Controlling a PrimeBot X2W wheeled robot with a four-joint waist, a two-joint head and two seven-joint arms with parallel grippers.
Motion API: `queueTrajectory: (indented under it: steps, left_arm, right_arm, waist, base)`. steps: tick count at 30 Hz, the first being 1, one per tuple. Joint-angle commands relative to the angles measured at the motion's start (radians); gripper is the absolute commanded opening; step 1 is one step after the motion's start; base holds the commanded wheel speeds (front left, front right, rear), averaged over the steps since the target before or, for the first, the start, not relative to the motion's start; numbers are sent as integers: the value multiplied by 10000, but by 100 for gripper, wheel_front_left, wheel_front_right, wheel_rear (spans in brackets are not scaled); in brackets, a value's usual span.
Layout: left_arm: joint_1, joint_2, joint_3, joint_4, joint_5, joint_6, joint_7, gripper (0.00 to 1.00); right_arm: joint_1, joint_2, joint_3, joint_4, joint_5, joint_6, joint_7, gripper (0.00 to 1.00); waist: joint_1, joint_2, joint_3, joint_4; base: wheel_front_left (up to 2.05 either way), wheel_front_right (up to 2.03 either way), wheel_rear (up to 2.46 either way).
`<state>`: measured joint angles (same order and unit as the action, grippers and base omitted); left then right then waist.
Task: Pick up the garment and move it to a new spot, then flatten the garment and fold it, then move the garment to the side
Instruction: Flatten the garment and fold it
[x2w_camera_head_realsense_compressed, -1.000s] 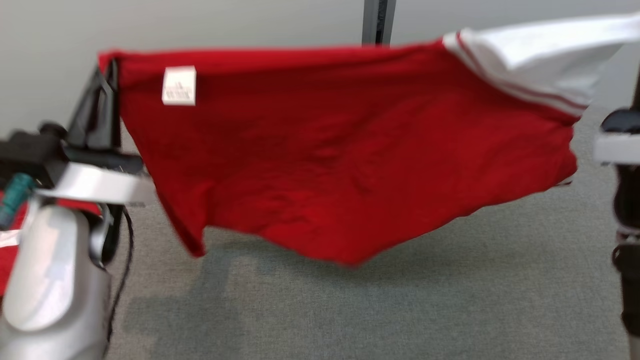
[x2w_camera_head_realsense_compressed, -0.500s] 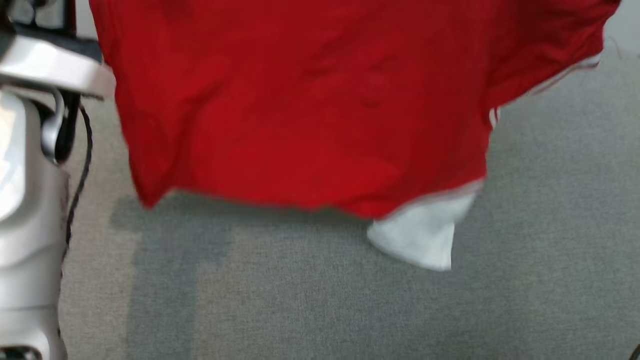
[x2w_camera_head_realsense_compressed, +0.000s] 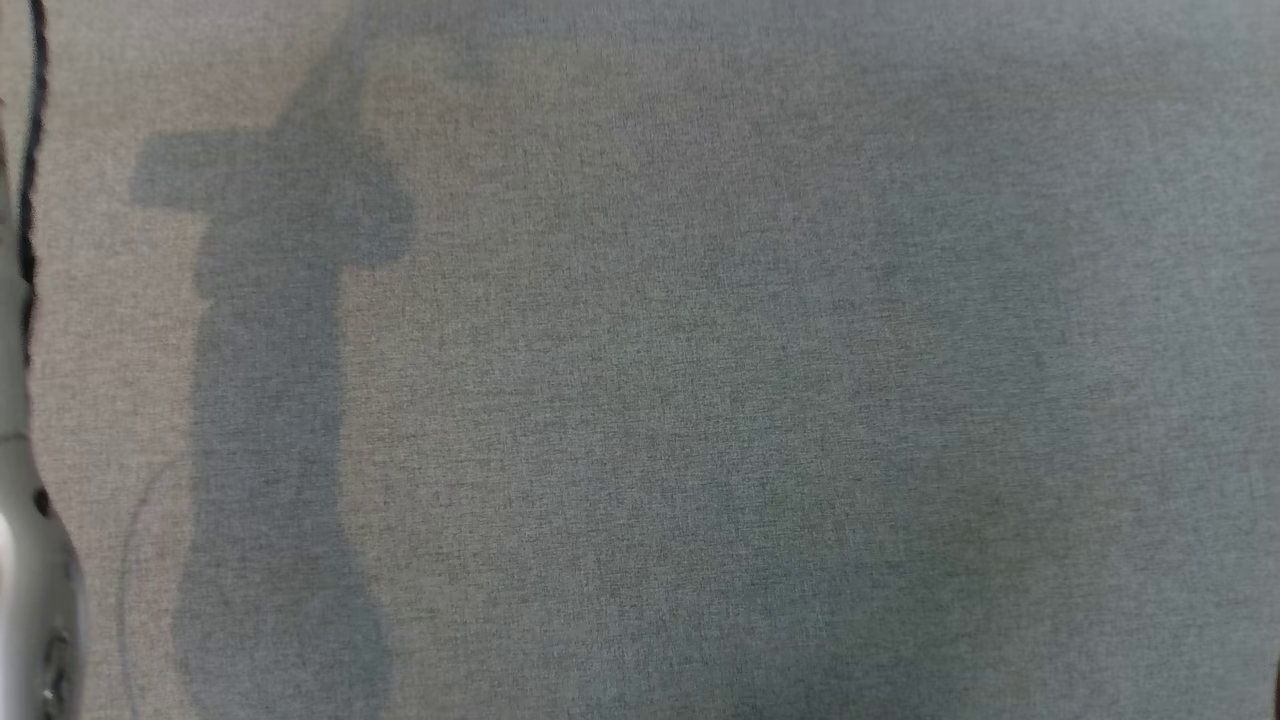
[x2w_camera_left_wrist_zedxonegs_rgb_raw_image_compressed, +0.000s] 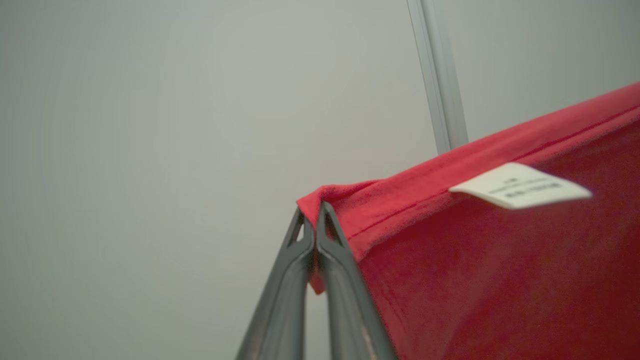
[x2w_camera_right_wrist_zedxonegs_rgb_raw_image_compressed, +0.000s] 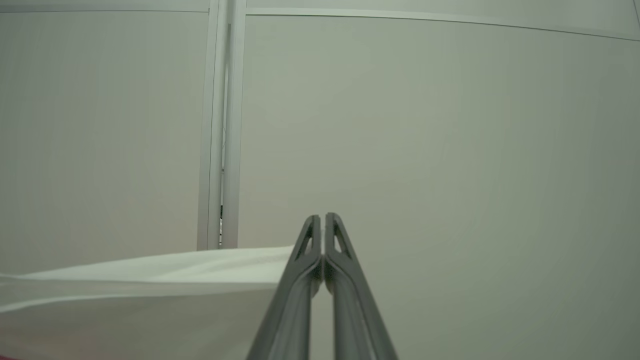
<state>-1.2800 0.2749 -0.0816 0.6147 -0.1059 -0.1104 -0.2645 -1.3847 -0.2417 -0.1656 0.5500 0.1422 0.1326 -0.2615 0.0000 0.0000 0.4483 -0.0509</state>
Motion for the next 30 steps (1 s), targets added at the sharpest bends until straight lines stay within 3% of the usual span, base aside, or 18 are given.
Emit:
queueTrajectory:
  steps: [1,5,11,18,30]
  left_arm:
    - [576,34,183,176,-119,76,9,0]
    - [1536,-151,308,289,-203,21,6,0]
    - [4710,-983,1054,130,-556,34,5,0]
    - [7196,-1559,1861,82,-601,-48,3,0]
    - [9646,-2054,2466,-60,-355,-132,3,0]
  right_arm:
    - [541,-44,-31,14,61,-34,-47,0]
    - [1593,28,348,-388,307,-34,-48,0]
    - [5224,465,515,-1316,1573,-32,-48,0]
    - [8130,941,675,-1690,2280,-32,-50,0]
    - [10804,1358,693,-1579,2600,-32,-50,0]
  waist:
    - [0,0,251,1]
    - [0,0,356,16]
    - [0,0,73,-76]
    - [0,0,-545,-290]
    - [0,0,-2122,-353]
  base:
    - [0,0,0]
    - [0,0,0]
    - [0,0,0]
    - [0,0,0]
    - [0,0,0]
